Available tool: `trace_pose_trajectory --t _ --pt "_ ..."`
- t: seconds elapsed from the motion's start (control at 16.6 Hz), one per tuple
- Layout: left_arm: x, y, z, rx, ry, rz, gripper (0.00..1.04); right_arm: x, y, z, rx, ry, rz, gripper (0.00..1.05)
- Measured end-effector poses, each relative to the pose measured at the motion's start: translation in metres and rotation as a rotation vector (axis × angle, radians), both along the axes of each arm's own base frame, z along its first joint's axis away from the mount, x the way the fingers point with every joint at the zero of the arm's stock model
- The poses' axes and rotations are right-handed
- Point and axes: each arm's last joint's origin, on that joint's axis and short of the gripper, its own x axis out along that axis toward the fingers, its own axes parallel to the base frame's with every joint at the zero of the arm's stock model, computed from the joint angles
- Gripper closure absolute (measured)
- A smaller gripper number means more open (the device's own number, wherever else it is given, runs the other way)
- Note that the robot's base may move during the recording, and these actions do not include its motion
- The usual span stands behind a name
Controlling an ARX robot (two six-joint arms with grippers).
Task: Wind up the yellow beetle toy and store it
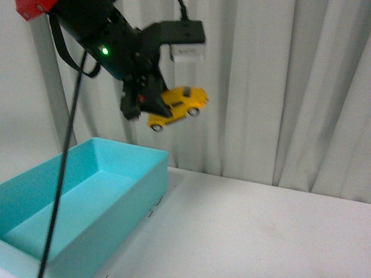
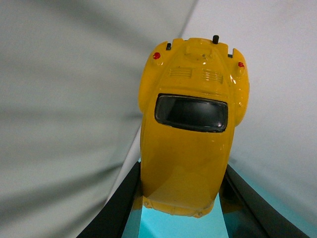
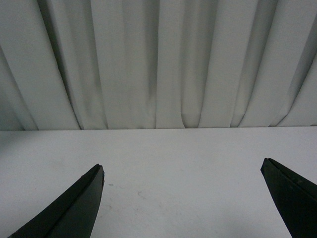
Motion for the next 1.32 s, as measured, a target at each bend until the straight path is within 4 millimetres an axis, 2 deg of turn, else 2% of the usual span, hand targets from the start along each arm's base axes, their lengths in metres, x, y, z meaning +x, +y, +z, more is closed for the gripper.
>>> trace_pose_trajectory --t 0.12,0.18,0.3,0.36,0.48,0.6,0.78,1.14,1.26,1.32 --pt "0.003 0.038 0.005 -0.037 0.053 0.231 0.66 0.0 0.0 0.0 0.0 0.001 0.0 0.07" --pt "0.004 0.067 -0.008 -0.052 0.111 0.411 0.66 0.0 0.0 0.0 0.0 0.001 0.0 0.07" --pt "0.004 0.097 -0.031 -0.125 0.155 0.595 0.66 0.0 0.0 0.0 0.0 0.0 0.0 0.07" --pt "0.001 0.105 -0.045 -0.172 0.183 0.684 0.66 0.0 0.0 0.0 0.0 0.001 0.0 0.07" --pt "-0.001 0.108 -0.075 -0.207 0.215 0.786 0.66 0.0 0.0 0.0 0.0 0.0 0.0 0.07" --pt "0.002 0.109 -0.093 -0.205 0.235 0.829 0.67 0.0 0.0 0.0 0.0 0.001 0.0 0.07" --pt "0.003 0.116 -0.133 -0.181 0.295 0.894 0.67 0.0 0.0 0.0 0.0 0.001 0.0 0.07" --pt "0.011 0.119 -0.159 -0.153 0.283 0.925 0.67 0.0 0.0 0.0 0.0 0.0 0.0 0.07" --pt "0.012 0.117 -0.185 -0.129 0.353 0.927 0.67 0.0 0.0 0.0 0.0 0.001 0.0 0.07" --pt "0.013 0.116 -0.185 -0.145 0.354 0.92 0.5 0.0 0.0 0.0 0.0 0.001 0.0 0.07"
